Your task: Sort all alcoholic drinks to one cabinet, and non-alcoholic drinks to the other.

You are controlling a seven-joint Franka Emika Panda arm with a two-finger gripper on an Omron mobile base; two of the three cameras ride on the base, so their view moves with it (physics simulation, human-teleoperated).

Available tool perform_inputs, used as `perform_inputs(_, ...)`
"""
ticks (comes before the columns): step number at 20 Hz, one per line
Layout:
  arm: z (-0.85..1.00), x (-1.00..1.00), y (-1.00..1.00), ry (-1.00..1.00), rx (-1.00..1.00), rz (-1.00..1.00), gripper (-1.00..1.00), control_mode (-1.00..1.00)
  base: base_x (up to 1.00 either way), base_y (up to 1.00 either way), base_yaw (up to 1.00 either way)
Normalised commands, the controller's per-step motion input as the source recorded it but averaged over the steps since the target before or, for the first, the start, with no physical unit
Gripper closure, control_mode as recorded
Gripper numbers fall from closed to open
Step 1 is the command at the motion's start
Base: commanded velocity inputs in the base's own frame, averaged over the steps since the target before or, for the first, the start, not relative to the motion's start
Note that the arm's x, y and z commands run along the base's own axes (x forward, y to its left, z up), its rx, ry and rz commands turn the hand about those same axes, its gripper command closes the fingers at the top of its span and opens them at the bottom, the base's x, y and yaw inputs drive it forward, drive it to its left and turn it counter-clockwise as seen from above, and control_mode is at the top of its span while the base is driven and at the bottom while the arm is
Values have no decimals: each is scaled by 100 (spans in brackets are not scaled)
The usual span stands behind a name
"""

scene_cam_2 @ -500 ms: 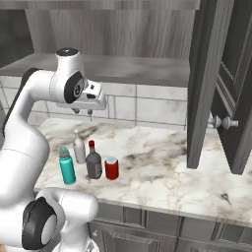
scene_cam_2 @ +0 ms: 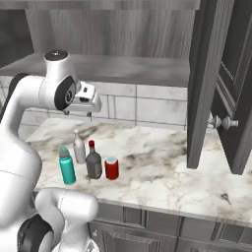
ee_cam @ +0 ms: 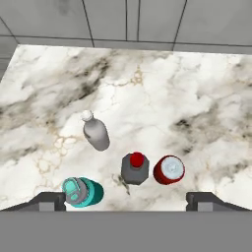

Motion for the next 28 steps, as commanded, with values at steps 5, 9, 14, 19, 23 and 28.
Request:
perform_inputs(5, 0, -45, 31, -16, 0, -10, -100, -100, 0, 0, 0)
perform_inputs(9, 0, -34, 42, -10, 0, -19, -100, -100, 0, 0, 0)
perform_inputs(14, 0, -19, 54, -8, -3, -27, -100, -100, 0, 0, 0)
perform_inputs(19, -1, -7, 59, -1, -4, -28, -100, -100, 0, 0, 0)
perform_inputs(23, -7, 0, 52, 0, 0, -22, -100, -100, 0, 0, 0)
perform_inputs(28, -17, 0, 42, 1, 0, -19, -100, -100, 0, 0, 0)
